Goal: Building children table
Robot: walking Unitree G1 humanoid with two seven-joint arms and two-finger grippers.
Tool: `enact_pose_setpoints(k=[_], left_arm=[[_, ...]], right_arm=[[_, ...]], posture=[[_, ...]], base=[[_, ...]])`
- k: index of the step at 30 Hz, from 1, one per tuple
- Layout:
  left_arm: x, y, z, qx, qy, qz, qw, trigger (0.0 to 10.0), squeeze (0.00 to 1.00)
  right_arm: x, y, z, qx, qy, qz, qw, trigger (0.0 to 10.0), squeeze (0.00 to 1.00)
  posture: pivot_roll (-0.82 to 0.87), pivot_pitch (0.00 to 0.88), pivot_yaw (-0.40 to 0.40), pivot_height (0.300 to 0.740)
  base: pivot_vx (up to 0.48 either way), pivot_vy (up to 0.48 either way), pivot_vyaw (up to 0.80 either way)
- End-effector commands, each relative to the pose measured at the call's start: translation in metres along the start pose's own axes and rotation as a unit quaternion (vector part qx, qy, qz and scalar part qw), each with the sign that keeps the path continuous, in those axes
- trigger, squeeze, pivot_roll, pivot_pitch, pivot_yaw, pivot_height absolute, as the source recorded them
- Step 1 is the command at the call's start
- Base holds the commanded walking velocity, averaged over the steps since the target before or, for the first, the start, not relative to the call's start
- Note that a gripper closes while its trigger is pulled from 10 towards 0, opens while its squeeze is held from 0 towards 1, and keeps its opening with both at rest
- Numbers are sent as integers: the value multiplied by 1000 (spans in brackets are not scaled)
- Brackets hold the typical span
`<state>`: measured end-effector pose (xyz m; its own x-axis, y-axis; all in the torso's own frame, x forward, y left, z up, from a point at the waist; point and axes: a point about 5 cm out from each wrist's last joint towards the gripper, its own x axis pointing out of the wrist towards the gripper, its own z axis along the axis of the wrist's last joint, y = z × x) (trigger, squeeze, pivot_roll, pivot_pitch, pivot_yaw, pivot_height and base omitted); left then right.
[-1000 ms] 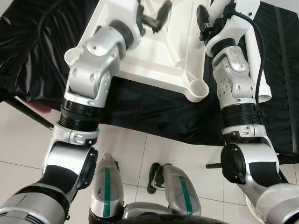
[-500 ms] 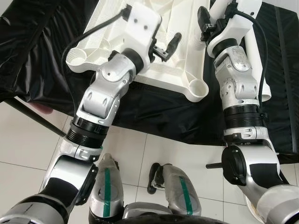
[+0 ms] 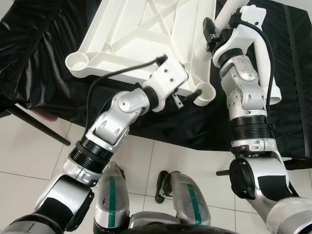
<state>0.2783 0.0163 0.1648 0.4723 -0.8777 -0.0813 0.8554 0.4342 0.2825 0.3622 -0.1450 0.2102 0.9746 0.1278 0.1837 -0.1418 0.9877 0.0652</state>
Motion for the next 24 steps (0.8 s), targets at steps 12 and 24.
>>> enact_pose_setpoints(k=[12,24], left_arm=[[4,-3,-21,42,49,-51,997,10000,0],[11,-1,-40,101,107,-69,987,10000,0]], right_arm=[[0,1,2,-3,8,8,1000,10000,0],[-9,10,-4,-24,27,38,999,10000,0]], posture=[[115,46,-69,740],[98,30,-57,740]], base=[[0,0,0],[0,0,0]])
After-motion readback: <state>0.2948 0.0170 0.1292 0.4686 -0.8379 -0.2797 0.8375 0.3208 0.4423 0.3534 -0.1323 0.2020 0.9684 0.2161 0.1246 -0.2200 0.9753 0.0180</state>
